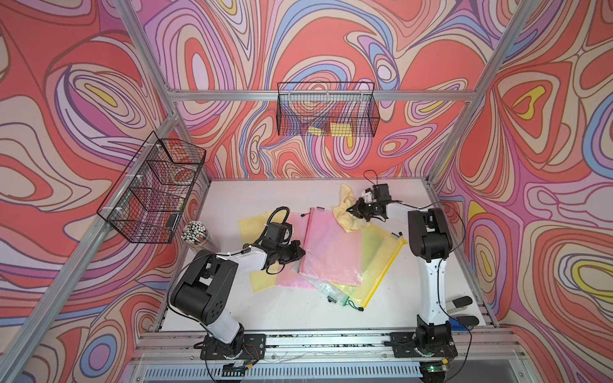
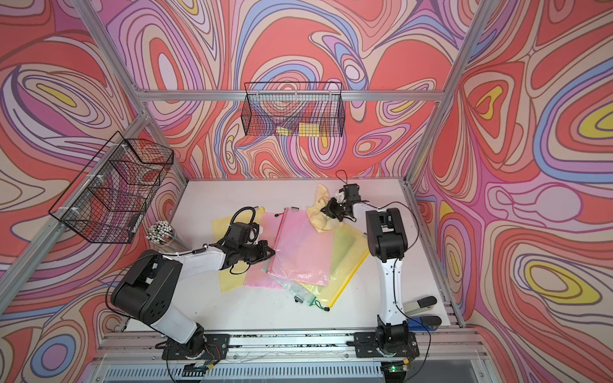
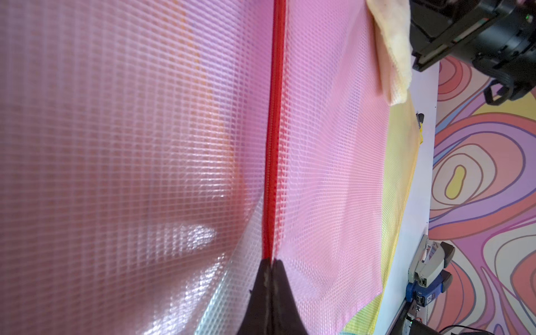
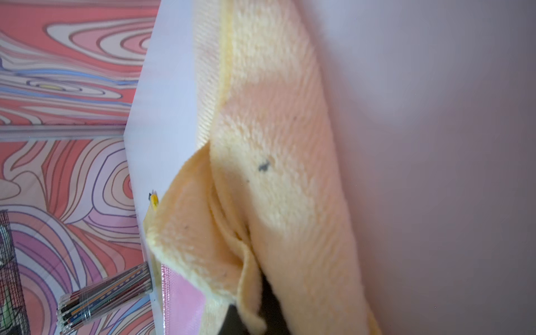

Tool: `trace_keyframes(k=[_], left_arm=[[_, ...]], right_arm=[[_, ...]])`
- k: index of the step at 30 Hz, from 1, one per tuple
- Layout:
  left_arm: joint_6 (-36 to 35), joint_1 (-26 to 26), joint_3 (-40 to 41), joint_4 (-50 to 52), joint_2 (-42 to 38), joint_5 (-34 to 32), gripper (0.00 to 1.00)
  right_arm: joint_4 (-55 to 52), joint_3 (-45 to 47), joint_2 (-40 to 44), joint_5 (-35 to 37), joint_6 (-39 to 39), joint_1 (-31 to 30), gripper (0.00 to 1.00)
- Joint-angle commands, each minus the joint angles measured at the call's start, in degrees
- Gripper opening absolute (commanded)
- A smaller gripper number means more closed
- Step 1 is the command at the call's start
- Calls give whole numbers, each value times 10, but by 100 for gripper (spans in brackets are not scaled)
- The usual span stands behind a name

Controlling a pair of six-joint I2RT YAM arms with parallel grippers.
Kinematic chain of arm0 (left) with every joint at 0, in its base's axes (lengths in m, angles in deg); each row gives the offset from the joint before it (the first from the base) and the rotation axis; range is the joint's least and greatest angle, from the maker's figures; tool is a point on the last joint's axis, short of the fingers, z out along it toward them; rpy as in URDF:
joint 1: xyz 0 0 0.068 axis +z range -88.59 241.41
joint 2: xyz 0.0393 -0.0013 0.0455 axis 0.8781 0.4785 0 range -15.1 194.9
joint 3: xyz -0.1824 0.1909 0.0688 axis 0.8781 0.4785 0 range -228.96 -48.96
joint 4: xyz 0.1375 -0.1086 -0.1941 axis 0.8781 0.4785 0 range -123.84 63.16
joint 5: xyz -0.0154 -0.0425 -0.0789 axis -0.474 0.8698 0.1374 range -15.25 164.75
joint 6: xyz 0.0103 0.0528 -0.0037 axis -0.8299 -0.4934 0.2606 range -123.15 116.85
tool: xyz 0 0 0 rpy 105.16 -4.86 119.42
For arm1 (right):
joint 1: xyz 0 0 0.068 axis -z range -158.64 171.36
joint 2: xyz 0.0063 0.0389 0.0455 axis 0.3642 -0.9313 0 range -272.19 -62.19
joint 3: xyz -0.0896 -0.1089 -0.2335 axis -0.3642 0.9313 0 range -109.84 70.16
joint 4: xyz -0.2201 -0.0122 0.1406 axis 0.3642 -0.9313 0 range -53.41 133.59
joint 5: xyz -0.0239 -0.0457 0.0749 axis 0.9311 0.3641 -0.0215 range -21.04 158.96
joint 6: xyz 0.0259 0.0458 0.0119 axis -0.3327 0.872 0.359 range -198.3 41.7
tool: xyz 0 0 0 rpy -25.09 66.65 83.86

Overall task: Wipe the document bag
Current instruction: Pick up the document bag.

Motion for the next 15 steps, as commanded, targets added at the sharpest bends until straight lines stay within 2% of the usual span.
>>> trace_keyframes(k=[1, 5, 9, 11, 15], left_arm=[[-3, 1, -3, 12, -1, -1, 0], [-6, 0, -11, 22, 2, 0, 0], [-39, -2, -52, 90, -28, -23, 0], [-71, -4, -107, 162, -35, -49, 0], [-107, -10, -231, 244, -5, -38, 0]], right_arm=[[-33, 38, 36, 31, -40, 13, 0], [-25, 69, 88, 23, -41, 13, 0], [-29, 108, 188, 36, -38, 17, 0], [-57, 119, 252, 62, -53, 18, 0], [-125, 138, 370, 126, -82, 24, 0]])
